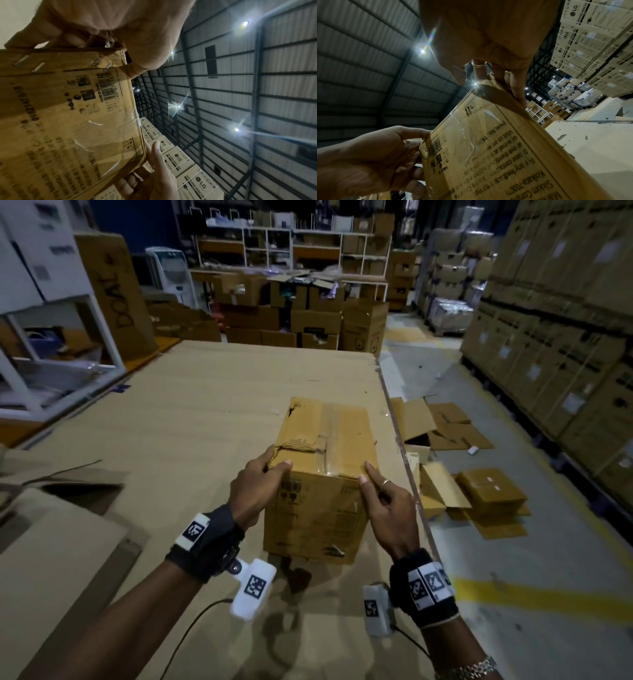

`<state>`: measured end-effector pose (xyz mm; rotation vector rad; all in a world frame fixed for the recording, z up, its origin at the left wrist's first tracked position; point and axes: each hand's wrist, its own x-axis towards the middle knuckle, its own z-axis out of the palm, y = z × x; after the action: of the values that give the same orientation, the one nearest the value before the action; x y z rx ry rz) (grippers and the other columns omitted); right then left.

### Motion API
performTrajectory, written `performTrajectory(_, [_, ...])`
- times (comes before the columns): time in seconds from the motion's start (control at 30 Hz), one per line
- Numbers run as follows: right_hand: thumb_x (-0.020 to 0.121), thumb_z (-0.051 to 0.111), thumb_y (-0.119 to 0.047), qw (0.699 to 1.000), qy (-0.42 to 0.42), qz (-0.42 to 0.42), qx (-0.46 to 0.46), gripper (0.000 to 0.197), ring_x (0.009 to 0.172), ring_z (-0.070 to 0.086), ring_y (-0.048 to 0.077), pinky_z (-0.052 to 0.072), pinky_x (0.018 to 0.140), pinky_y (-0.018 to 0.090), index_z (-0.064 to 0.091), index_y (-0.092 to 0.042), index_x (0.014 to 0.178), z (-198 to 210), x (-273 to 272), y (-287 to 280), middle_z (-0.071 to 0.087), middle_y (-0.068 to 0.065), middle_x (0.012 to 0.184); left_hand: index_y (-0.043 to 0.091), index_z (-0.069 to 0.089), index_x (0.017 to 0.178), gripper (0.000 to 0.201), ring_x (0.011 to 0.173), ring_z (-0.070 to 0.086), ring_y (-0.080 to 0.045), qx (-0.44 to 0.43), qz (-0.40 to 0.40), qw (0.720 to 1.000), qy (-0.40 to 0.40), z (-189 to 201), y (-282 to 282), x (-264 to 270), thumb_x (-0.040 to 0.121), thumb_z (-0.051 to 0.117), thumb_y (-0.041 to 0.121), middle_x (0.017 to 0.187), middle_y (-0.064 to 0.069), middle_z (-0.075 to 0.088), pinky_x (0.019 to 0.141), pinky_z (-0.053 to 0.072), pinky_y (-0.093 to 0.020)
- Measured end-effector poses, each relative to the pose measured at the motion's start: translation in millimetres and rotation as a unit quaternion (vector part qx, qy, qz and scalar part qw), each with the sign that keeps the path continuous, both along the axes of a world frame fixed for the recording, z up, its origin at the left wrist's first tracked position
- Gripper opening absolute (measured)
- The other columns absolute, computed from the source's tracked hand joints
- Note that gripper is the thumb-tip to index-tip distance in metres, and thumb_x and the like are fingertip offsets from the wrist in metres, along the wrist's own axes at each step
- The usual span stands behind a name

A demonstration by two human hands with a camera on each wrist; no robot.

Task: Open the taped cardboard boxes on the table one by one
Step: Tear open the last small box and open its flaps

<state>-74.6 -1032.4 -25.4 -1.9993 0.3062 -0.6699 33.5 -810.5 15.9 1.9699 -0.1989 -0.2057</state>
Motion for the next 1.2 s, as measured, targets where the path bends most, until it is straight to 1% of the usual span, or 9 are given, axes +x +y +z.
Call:
performTrajectory(0.07, [0.1, 0.048, -0.059, 1.0, 0.009, -0.017, -0.01, 0.047, 0.088, 0.062, -0.012, 0.053, 0.074, 0.026, 0.077, -0.024, 0.105, 7, -24, 28, 0.075, -0.014, 0.097, 0.041, 0.04, 0.152, 0.061, 0.115, 0.062, -0.02, 0.017, 0.005, 1.0, -0.005, -2, 28, -20, 0.095, 0.055, 0.056, 0.135, 0.008, 0.063, 0.098, 0.054, -0.046])
performTrajectory(0.13, [0.103, 0.043, -0.052, 0.998, 0.042, -0.041, -0.039, 0.047, 0.058, 0.052, -0.007, 0.034, 0.057, 0.027, 0.063, -0.025, 0.07, 14, -44, 58, 0.057, -0.013, 0.061, 0.038, 0.046, 0.149, 0.053, 0.108, 0.063, -0.019, 0.034, -0.004, 0.999, -0.014, -4, 54, -40, 0.098, 0.058, 0.044, 0.126, 0.008, 0.065, 0.092, 0.056, -0.042])
performTrajectory(0.2, [0.106, 0.04, -0.046, 0.989, 0.099, -0.055, -0.091, 0.041, 0.064, 0.054, -0.002, 0.036, 0.06, 0.029, 0.072, -0.021, 0.102, 13, -56, 83, 0.064, -0.004, 0.072, 0.041, 0.053, 0.141, 0.045, 0.1, 0.066, -0.016, 0.035, -0.017, 0.999, -0.016, -9, 79, -56, 0.097, 0.061, 0.034, 0.118, 0.01, 0.069, 0.086, 0.059, -0.043])
performTrajectory(0.3, [0.108, 0.037, -0.042, 0.972, 0.16, -0.059, -0.164, 0.052, 0.109, 0.062, 0.024, 0.045, 0.091, 0.038, 0.043, -0.013, 0.15, 4, -69, 108, 0.069, 0.009, 0.119, 0.045, 0.054, 0.139, 0.046, 0.101, 0.069, -0.012, 0.018, -0.036, 0.999, -0.022, -18, 109, -74, 0.096, 0.064, 0.033, 0.116, 0.015, 0.071, 0.086, 0.061, -0.045])
performTrajectory(0.43, [0.104, 0.041, -0.048, 0.97, 0.173, -0.083, -0.152, 0.055, 0.115, 0.059, 0.029, 0.045, 0.098, 0.042, 0.045, -0.013, 0.147, -3, -99, 131, 0.066, 0.007, 0.123, 0.038, 0.054, 0.142, 0.05, 0.105, 0.067, -0.011, 0.029, -0.054, 0.996, -0.062, -22, 136, -104, 0.095, 0.069, 0.03, 0.118, 0.015, 0.07, 0.085, 0.06, -0.036])
performTrajectory(0.6, [0.094, 0.051, -0.058, 0.971, 0.179, -0.091, -0.133, 0.045, 0.1, 0.064, 0.023, 0.055, 0.087, 0.045, 0.061, -0.026, 0.125, -19, -152, 149, 0.071, -0.002, 0.108, 0.032, 0.06, 0.136, 0.053, 0.097, 0.069, -0.009, 0.083, -0.072, 0.989, -0.102, -40, 163, -147, 0.087, 0.078, 0.029, 0.115, 0.011, 0.074, 0.069, 0.049, -0.016])
performTrajectory(0.9, [0.085, 0.073, -0.039, 0.972, 0.2, -0.112, -0.056, 0.036, 0.094, 0.07, 0.025, 0.059, 0.079, 0.045, 0.068, -0.02, 0.115, -64, -230, 201, 0.075, 0.0, 0.1, 0.041, 0.038, 0.149, 0.079, 0.097, 0.071, -0.01, 0.134, -0.135, 0.973, -0.134, -93, 211, -222, 0.082, 0.08, 0.032, 0.118, 0.014, 0.073, 0.077, 0.059, -0.029])
performTrajectory(1.07, [0.09, 0.068, -0.047, 0.976, 0.193, -0.106, 0.006, 0.068, 0.118, 0.064, 0.026, 0.055, 0.099, 0.05, 0.04, -0.029, 0.149, -74, -256, 229, 0.063, -0.001, 0.136, 0.044, 0.022, 0.152, 0.086, 0.114, 0.066, -0.014, 0.102, -0.17, 0.978, -0.062, -96, 225, -251, 0.085, 0.075, 0.051, 0.139, 0.009, 0.062, 0.095, 0.055, -0.028])
performTrajectory(1.2, [0.091, 0.069, -0.049, 0.988, 0.119, -0.1, -0.02, 0.087, 0.12, 0.063, 0.027, 0.054, 0.099, 0.053, 0.014, -0.038, 0.158, -37, -272, 249, 0.059, 0.001, 0.14, 0.049, -0.005, 0.156, 0.107, 0.12, 0.063, -0.014, 0.058, -0.137, 0.98, -0.13, -71, 235, -273, 0.085, 0.074, 0.052, 0.144, 0.012, 0.056, 0.097, 0.052, -0.032])
